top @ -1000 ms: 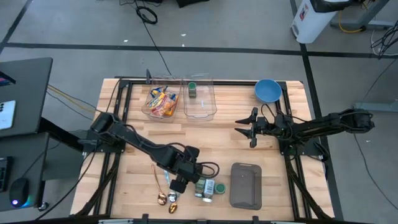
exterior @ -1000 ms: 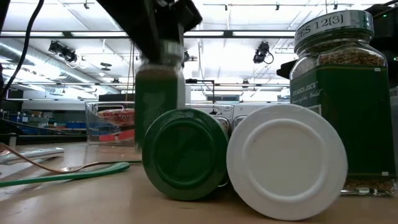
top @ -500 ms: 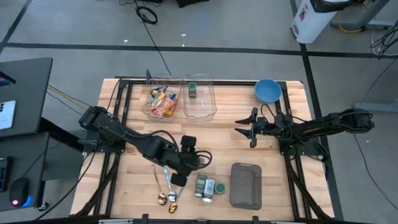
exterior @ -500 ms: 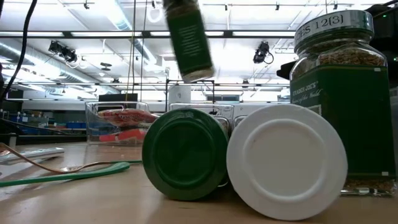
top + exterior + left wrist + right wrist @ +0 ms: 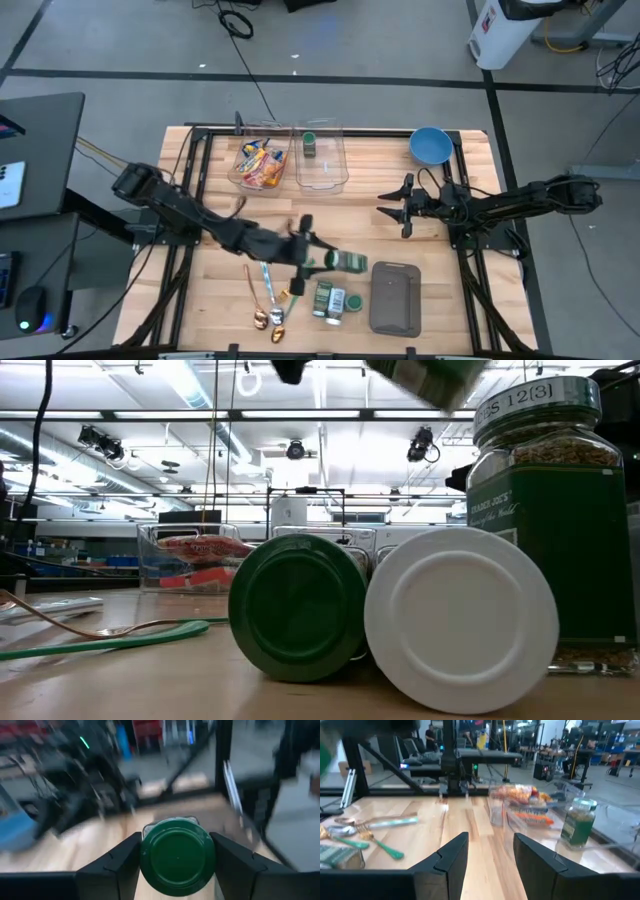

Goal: Pick & Place Food Item
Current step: Put the left green spice bottle into the right transparent bin

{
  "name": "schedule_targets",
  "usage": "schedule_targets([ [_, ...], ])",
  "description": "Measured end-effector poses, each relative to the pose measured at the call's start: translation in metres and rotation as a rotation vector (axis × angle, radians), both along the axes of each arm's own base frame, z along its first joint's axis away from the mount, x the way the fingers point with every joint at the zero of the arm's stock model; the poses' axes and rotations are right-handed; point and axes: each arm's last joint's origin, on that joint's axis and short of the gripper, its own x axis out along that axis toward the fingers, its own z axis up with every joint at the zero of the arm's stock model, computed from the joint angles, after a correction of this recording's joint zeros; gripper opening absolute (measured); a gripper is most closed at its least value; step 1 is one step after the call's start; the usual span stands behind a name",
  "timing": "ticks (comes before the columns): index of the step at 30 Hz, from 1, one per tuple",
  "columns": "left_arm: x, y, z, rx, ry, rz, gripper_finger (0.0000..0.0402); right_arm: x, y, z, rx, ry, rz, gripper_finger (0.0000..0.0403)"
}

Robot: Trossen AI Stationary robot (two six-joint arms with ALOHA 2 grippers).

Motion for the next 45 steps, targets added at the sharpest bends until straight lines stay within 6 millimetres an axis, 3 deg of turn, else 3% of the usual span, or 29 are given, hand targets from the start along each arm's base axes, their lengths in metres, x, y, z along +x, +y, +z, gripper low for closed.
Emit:
schedule_targets([
  [4,-0.025,0.016,-0.020,-0.055,-0.126,0.020,0.0212,0.000,0.000,-0.001,0.000,0.005,0.002,0.0167],
  [8,-0.047,0.035,-0.048,-0.060,-0.135,0.070,0.0212,0.000,0.000,-0.001,0.001,0.010,0.004,0.0167],
  [14,-0.059,0.073,-0.062,-0.081,-0.166,0.170,0.0212,0.000,0.000,-0.001,0.002,0.009,0.003,0.0167],
  [22,-0.059,0.146,-0.040,-0.042,-0.237,0.306,0.0212,0.000,0.000,-0.001,0.003,0.015,0.003,0.0167],
  [29,-0.050,0.219,-0.019,-0.048,0.003,0.467,0.0212,0.000,0.000,-0.003,0.010,0.033,-0.001,0.0167],
  [37,-0.031,0.273,0.038,0.008,0.226,0.529,0.0212,0.000,0.000,-0.003,0.008,0.034,-0.002,0.0167],
  [45,0.006,0.315,0.047,0.047,0.459,0.541,0.0212,0.000,0.000,-0.005,0.012,0.047,-0.002,0.0167],
])
